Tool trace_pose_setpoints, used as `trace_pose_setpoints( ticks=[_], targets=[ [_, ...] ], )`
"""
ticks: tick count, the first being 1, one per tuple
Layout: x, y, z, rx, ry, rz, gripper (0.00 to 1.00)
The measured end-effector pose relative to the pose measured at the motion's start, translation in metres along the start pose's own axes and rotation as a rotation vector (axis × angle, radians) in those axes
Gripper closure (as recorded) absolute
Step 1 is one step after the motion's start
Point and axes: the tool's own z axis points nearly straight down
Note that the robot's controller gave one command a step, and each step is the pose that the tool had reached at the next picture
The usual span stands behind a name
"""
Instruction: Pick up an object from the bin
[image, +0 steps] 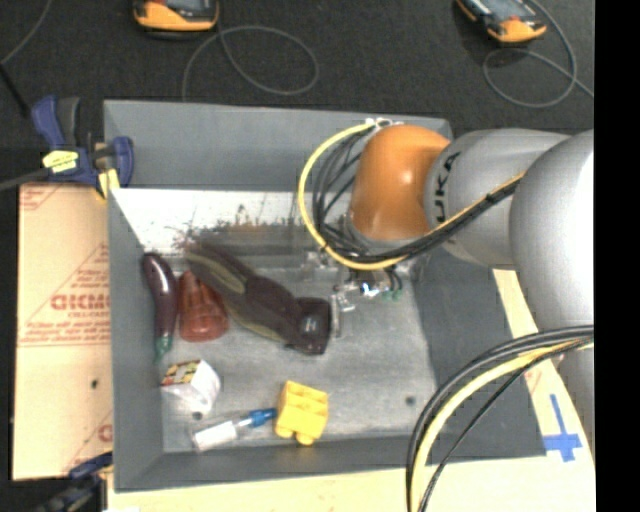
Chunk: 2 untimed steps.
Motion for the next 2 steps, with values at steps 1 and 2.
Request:
trace_pose_setpoints(
  ticks=[1, 2],
  targets=[
    [0.0112, 0.0246, 0.0161, 0.000, 0.003, 0.152, 1.00],
    [0.0111, 0.0245, 0.0161, 0.000, 0.003, 0.151, 1.00]
  ],
)
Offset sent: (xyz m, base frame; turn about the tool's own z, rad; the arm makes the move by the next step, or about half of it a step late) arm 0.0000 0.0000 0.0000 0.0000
